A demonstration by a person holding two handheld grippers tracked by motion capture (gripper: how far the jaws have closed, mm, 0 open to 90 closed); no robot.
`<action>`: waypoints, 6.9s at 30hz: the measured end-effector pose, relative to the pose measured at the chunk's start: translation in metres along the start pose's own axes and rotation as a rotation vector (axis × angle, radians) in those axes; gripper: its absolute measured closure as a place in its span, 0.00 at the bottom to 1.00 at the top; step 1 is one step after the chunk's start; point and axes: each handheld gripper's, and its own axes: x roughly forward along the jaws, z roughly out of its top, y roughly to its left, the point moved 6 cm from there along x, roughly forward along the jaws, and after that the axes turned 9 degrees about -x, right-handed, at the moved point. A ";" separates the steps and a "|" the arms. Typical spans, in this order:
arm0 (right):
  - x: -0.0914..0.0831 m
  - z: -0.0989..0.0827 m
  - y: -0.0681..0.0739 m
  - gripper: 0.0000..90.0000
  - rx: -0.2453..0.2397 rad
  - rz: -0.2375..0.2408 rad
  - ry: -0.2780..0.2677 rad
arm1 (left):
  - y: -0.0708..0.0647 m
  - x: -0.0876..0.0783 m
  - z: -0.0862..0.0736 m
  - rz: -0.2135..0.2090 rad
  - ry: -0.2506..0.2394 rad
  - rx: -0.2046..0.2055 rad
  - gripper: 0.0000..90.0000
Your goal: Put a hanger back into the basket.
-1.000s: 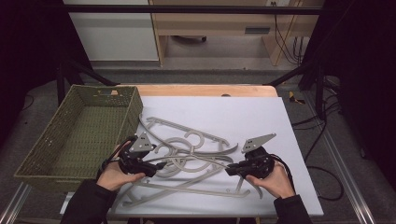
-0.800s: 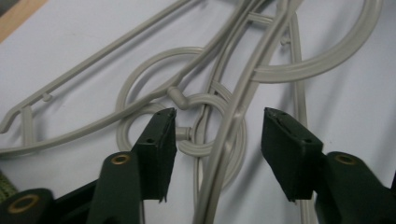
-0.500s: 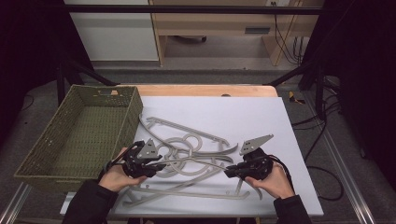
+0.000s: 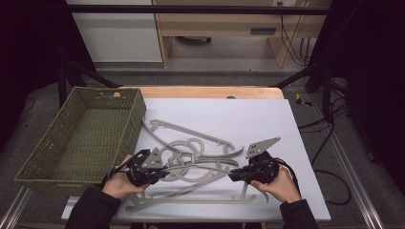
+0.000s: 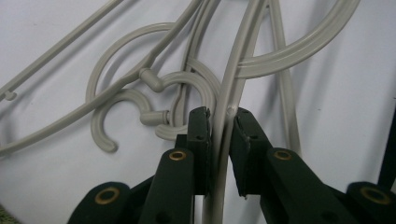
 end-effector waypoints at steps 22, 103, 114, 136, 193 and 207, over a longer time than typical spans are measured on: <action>-0.014 0.005 -0.019 0.61 -0.016 -0.256 -0.146 | -0.012 -0.011 0.002 0.027 -0.071 -0.083 0.92; -0.062 -0.044 -0.054 0.05 0.218 -0.632 -0.312 | 0.147 -0.164 -0.024 0.440 -0.315 -0.405 0.92; -0.062 -0.045 -0.055 0.05 0.215 -0.637 -0.309 | 0.170 -0.174 -0.060 0.498 -0.293 -0.434 0.92; -0.060 -0.046 -0.056 0.04 0.221 -0.638 -0.296 | 0.194 -0.190 -0.122 0.562 -0.239 -0.513 0.92; -0.059 -0.044 -0.055 0.04 0.219 -0.630 -0.293 | 0.176 -0.163 -0.128 0.548 -0.221 -0.558 0.71; -0.060 -0.041 -0.053 0.05 0.207 -0.620 -0.302 | 0.115 -0.146 -0.076 0.379 -0.510 -0.512 0.31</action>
